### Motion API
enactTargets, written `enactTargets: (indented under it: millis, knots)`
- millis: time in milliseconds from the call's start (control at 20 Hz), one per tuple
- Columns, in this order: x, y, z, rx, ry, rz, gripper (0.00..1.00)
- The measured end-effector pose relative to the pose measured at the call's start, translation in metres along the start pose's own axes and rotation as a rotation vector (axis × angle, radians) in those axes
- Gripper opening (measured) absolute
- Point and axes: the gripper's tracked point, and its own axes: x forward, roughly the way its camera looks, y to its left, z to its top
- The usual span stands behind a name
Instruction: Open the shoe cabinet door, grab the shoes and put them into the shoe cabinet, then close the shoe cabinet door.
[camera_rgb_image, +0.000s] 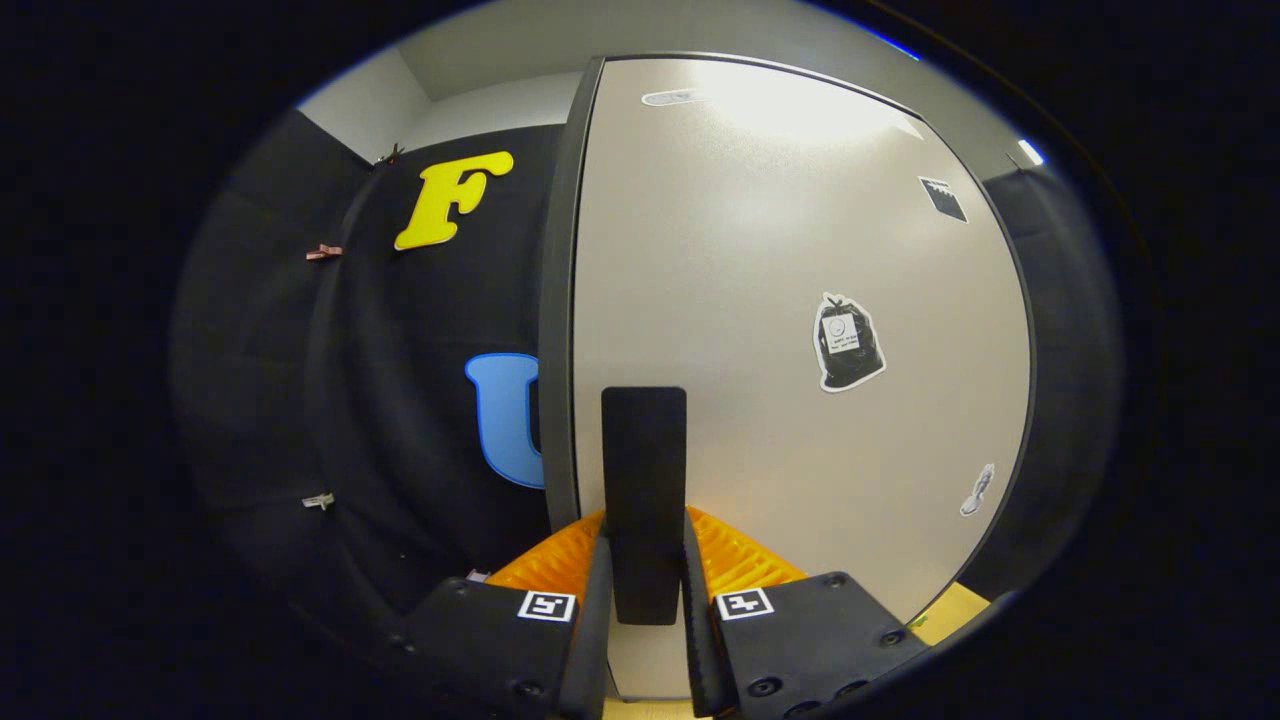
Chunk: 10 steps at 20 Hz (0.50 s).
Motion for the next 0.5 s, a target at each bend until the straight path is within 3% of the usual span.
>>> enactTargets:
  millis: [150,500]
  knots:
    - [-0.001,0.001,-0.001,0.024,0.005,0.011,0.26]
    - [-0.024,0.003,0.003,0.037,0.029,0.051,0.25]
